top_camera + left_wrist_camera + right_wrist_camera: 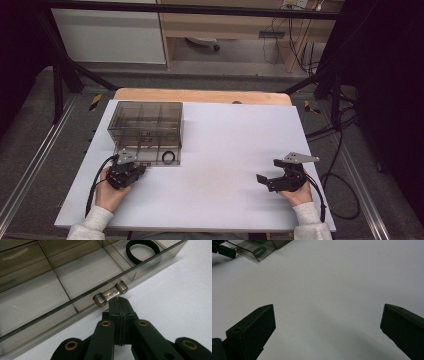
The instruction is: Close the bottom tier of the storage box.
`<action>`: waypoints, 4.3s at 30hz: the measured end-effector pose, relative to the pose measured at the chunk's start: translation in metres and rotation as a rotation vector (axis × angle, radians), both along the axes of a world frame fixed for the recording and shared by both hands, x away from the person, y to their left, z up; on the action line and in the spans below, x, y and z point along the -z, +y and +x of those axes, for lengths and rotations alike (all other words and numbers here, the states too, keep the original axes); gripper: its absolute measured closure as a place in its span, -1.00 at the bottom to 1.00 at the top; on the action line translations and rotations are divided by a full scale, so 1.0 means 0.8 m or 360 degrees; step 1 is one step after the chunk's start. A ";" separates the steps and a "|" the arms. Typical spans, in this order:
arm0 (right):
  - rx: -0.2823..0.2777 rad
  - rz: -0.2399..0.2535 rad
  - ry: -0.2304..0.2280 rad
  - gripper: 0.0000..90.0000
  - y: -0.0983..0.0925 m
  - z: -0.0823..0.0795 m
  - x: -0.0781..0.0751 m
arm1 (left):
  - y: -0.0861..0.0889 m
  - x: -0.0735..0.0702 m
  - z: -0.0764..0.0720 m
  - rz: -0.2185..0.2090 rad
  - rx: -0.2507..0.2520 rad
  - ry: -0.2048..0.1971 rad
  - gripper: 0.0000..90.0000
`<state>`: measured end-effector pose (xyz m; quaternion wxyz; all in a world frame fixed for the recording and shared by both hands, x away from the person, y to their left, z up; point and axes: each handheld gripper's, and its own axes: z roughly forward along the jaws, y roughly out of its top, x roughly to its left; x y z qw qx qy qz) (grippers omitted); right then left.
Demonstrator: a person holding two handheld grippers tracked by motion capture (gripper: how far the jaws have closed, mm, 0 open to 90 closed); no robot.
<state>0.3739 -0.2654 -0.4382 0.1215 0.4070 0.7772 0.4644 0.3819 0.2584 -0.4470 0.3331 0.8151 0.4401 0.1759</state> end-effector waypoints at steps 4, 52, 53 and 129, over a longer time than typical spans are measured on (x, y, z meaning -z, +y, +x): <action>0.0000 0.0000 0.0005 -0.99 0.000 0.000 0.000 | 0.001 -0.001 0.001 -0.0021 -0.0008 0.0001 1.00; -0.0002 0.0007 -0.0007 -0.99 0.000 0.000 -0.001 | -0.005 -0.004 0.007 -0.0018 -0.0035 -0.0066 1.00; -0.0004 0.0004 -0.0009 -0.99 0.000 0.000 -0.001 | -0.005 -0.004 0.007 -0.0018 -0.0036 -0.0067 1.00; -0.0001 0.0004 -0.0004 -0.99 -0.001 0.000 -0.001 | -0.001 -0.001 0.030 -0.0021 -0.0070 -0.0119 1.00</action>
